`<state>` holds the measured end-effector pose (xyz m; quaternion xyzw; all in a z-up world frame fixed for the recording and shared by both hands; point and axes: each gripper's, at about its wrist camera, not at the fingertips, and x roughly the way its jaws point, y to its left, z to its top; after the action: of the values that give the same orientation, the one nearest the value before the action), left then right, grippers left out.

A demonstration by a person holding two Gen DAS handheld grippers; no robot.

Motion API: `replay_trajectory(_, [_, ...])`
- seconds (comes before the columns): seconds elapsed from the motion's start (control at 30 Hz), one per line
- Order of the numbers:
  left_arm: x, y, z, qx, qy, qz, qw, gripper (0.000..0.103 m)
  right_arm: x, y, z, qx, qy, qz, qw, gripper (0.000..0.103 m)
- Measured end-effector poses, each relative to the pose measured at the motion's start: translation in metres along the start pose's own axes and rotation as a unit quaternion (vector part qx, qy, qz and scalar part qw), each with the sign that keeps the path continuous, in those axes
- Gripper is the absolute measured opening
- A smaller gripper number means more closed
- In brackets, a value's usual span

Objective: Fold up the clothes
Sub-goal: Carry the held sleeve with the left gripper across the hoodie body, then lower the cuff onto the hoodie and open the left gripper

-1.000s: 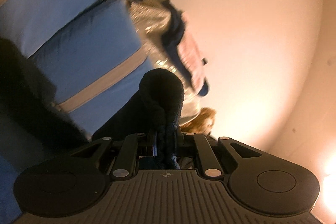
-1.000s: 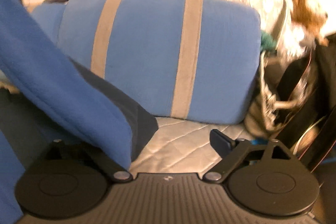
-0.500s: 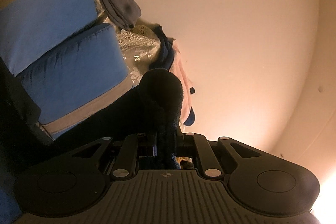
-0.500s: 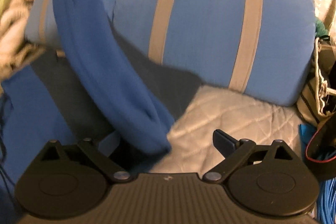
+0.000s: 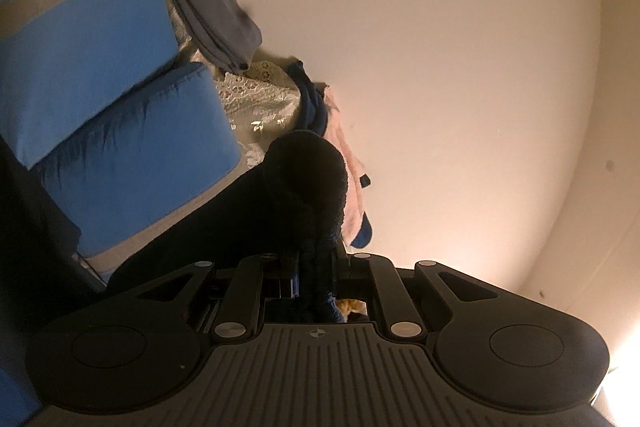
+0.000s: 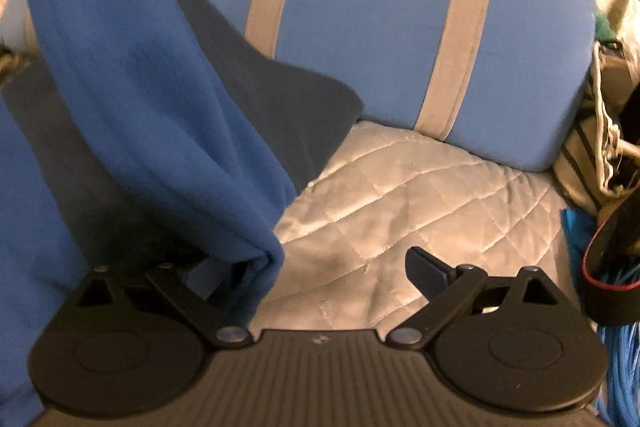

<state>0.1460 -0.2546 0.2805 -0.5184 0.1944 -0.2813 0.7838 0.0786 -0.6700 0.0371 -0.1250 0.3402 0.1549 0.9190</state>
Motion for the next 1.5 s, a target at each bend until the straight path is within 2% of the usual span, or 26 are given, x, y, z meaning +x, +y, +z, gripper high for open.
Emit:
replay_trajectory(0.13, [-0.013,0.005,0.011,0.011,-0.008,0.017,0.9998,0.013,0.005,0.001,0.0,-0.048,0.01,-0.033,0.998,0.099])
replay_trajectory(0.3, [-0.034,0.015,0.027,0.022,-0.018,0.052,0.9982,0.013,0.0,-0.01,0.002,-0.064,-0.001,-0.034,0.997,0.099])
replay_trajectory(0.4, [-0.048,0.023,0.035,0.033,-0.017,0.086,0.9956,0.013,-0.001,-0.011,0.003,-0.068,-0.006,-0.03,0.997,0.096])
replay_trajectory(0.53, [-0.069,0.034,0.044,0.047,-0.003,0.131,0.9902,0.013,-0.001,-0.006,0.002,-0.088,-0.007,-0.016,0.996,0.084])
replay_trajectory(0.7, [-0.089,0.049,0.046,0.071,0.024,0.167,0.9831,0.013,-0.002,-0.001,0.0,-0.112,-0.004,0.0,0.994,0.07])
replay_trajectory(0.8, [-0.1,0.059,0.044,0.086,0.039,0.185,0.9782,0.013,-0.004,0.006,-0.001,-0.133,-0.005,0.008,0.991,0.056])
replay_trajectory(0.87, [-0.107,0.067,0.042,0.099,0.054,0.197,0.9738,0.013,-0.004,0.011,-0.001,-0.151,-0.002,0.013,0.988,0.044])
replay_trajectory(0.97, [-0.12,0.082,0.037,0.121,0.071,0.219,0.9656,0.013,-0.005,0.016,0.0,-0.161,0.0,0.021,0.987,0.035])
replay_trajectory(1.03, [-0.128,0.095,0.036,0.124,0.079,0.229,0.9622,0.013,-0.005,0.018,0.0,-0.162,0.001,0.023,0.987,0.033])
replay_trajectory(1.5, [-0.17,0.168,0.01,0.134,0.132,0.3,0.9351,0.013,-0.006,0.018,0.003,-0.139,0.0,0.024,0.99,0.034])
